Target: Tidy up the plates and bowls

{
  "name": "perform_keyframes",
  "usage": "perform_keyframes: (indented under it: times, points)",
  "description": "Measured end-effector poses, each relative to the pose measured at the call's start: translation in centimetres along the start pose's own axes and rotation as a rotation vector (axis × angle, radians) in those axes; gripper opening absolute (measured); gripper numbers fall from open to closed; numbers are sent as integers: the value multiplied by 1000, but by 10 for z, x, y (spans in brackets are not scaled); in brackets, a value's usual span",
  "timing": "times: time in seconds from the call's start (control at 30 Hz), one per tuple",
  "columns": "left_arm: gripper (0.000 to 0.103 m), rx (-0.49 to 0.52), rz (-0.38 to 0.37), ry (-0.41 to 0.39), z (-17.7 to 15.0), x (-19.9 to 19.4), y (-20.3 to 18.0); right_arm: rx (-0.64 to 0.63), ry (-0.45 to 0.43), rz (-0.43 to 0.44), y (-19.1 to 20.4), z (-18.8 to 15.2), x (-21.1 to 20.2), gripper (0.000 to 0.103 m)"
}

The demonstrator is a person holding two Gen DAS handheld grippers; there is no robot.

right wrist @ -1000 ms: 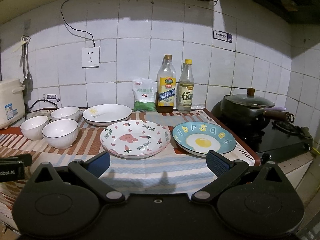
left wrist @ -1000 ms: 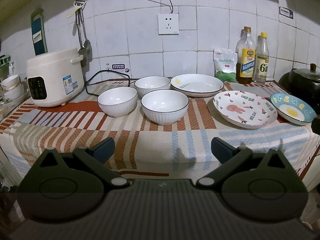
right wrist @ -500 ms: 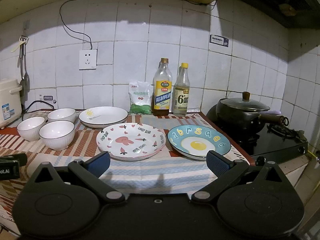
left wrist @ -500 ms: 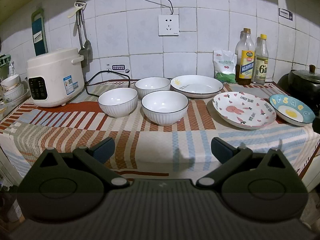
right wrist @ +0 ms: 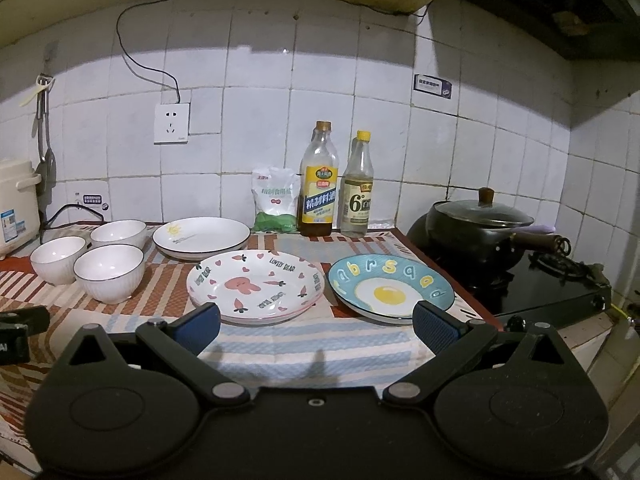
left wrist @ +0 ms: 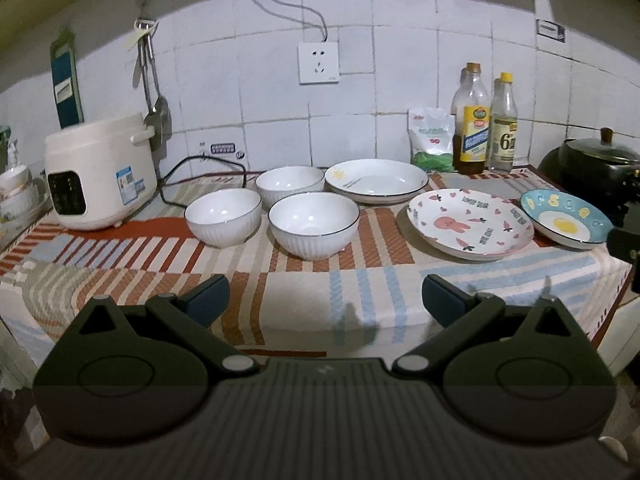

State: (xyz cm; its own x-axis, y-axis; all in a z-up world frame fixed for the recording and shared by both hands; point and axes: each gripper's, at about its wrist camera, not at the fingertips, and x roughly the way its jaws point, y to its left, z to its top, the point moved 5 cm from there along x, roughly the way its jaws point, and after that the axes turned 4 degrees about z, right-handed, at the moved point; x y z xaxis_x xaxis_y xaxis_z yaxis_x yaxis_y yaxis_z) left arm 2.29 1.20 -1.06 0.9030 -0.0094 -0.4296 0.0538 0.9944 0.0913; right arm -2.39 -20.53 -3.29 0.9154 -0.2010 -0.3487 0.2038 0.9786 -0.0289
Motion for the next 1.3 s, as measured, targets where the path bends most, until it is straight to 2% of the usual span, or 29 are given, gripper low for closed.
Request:
perform_keyframes:
  times: [0.1,0.2,0.3,0.47,0.53,0.63,0.7,0.77,0.83,0.97,1.03,1.1,1.17,1.3]
  points:
    - [103,-3,-15,6,2,-1,-1,-1,-2,0,-2,0,1,103]
    - [103,-56,-64,33,5,4,2,-11,-16,6,-7,0,6,103]
    - [103,-70,-51,23,9,12,1,-39,-57,30,-14,-1,13,103]
    - [100,-45,-57,-25,22,28,-11,-93,-81,73,-25,0,35,103]
    - [98,-49,-52,-55,27,35,-18,-110,-96,106,-27,1,44,103]
    - [97,-32,-35,-90,35,45,-31,-87,-70,175,-27,2,65,101]
    - [90,-27,-70,-70,38,56,-41,-73,-30,225,-24,-2,81,92]
    - [87,-46,-132,-46,40,69,-50,-36,32,254,-24,-7,103,90]
    - [77,-52,-159,-8,41,85,-59,8,90,295,-24,-12,123,87]
    - [65,-24,-164,74,36,127,-82,103,157,324,-30,-22,161,78]
    - [64,-28,-165,120,32,149,-91,120,164,317,-32,-25,176,75]
    - [50,-36,-166,166,30,168,-98,174,192,340,-35,-27,192,69]
    - [47,-44,-166,183,29,181,-103,218,208,362,-36,-29,201,56]
    - [36,-50,-173,211,28,196,-111,238,221,349,-33,-29,214,52]
